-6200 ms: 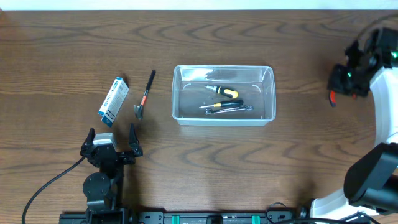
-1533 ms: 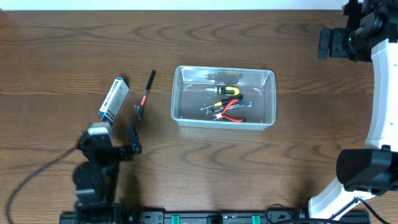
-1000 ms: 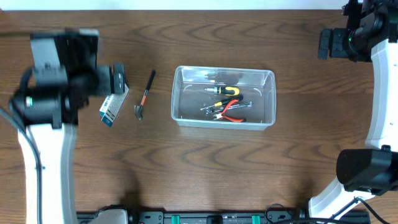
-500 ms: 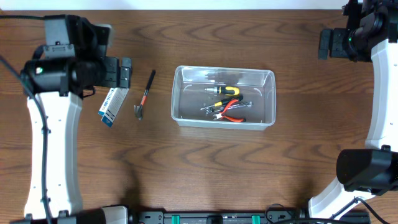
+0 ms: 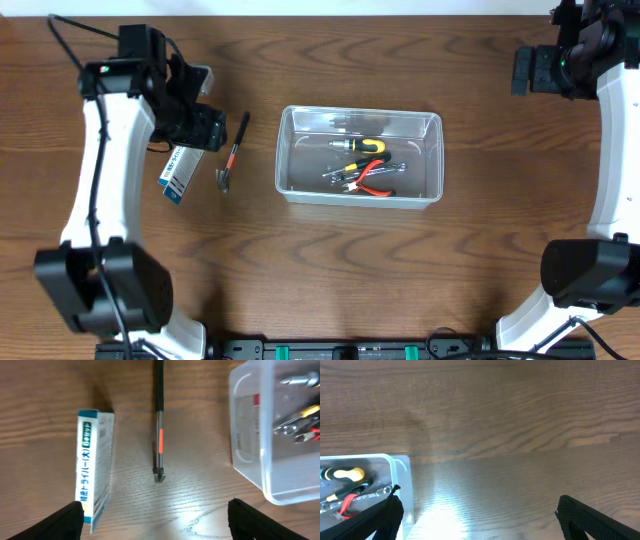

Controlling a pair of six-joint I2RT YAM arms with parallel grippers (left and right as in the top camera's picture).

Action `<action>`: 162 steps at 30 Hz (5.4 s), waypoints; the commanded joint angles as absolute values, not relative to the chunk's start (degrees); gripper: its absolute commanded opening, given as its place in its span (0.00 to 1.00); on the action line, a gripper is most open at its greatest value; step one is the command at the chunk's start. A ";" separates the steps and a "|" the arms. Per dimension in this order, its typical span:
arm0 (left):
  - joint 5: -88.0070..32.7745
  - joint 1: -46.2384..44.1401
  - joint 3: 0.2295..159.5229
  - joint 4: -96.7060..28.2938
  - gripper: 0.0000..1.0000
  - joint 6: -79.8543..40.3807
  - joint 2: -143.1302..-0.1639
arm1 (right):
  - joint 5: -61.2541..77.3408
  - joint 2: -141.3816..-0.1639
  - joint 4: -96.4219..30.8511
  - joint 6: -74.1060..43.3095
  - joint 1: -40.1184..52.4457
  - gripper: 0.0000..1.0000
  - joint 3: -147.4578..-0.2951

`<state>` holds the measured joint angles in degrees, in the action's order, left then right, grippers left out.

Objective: Pack container
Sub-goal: 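Move the left gripper over the black-orange tool and lower, then close the left gripper on the black-orange tool, then lift the tool and lower it into the container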

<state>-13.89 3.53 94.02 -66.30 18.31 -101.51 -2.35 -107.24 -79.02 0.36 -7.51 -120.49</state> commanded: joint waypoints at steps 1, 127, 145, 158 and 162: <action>-14.79 3.38 94.11 -66.92 0.79 18.98 -104.03 | -2.37 -106.91 -79.09 -0.62 -7.53 0.99 -120.84; -5.28 -2.02 81.65 -56.07 0.06 15.57 -116.36 | -2.37 -106.91 -79.09 -0.62 -7.53 0.99 -120.84; -5.30 -2.02 92.68 -58.57 0.07 15.59 -102.41 | -2.37 -106.91 -79.09 -0.62 -7.46 0.99 -120.84; -5.63 -8.56 92.68 -59.31 0.06 16.78 -90.08 | -2.37 -106.91 -79.09 -0.62 -7.49 0.99 -120.84; -6.00 -13.43 92.66 -60.14 0.06 18.46 -89.80 | -2.37 -106.91 -79.09 -0.62 -7.46 0.99 -120.84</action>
<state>-5.63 -10.76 91.77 -59.70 16.58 -90.61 -2.35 -107.24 -79.02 0.36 -7.51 -120.49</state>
